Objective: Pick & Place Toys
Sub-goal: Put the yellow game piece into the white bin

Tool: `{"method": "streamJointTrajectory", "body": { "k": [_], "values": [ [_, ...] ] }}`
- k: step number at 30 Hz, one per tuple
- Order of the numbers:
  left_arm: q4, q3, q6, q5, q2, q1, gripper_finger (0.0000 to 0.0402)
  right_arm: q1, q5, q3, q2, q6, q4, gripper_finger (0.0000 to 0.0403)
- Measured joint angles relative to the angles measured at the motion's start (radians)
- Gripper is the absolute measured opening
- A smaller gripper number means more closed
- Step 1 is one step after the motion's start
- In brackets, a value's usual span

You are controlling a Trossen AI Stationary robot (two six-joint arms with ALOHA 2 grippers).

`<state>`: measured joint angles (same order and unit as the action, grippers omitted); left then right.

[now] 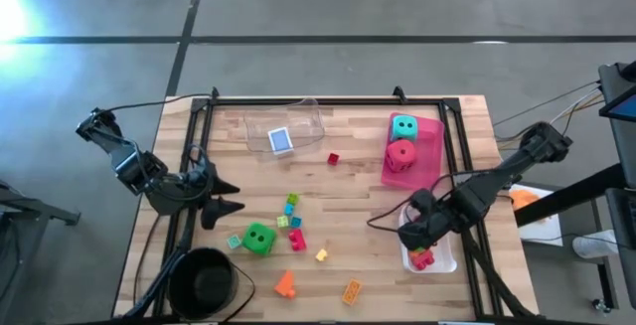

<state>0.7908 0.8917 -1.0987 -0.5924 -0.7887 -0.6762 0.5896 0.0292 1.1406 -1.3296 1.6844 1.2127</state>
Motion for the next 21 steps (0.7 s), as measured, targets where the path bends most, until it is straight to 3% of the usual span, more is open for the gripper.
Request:
{"method": "streamJointTrajectory", "body": {
  "k": [9,14,21],
  "values": [
    [0.010,0.000,-0.122,0.022,0.000,0.000,0.0316,0.000,0.050,0.268,-0.232,0.155,0.001,0.0326],
    [0.027,0.000,-0.125,0.094,0.000,0.000,0.0316,0.000,0.046,0.422,-0.409,0.180,0.005,0.0326],
    [0.087,0.000,-0.124,0.191,0.000,0.000,0.0316,0.024,0.038,0.622,-0.613,0.348,0.004,0.0326]
  ]
}}
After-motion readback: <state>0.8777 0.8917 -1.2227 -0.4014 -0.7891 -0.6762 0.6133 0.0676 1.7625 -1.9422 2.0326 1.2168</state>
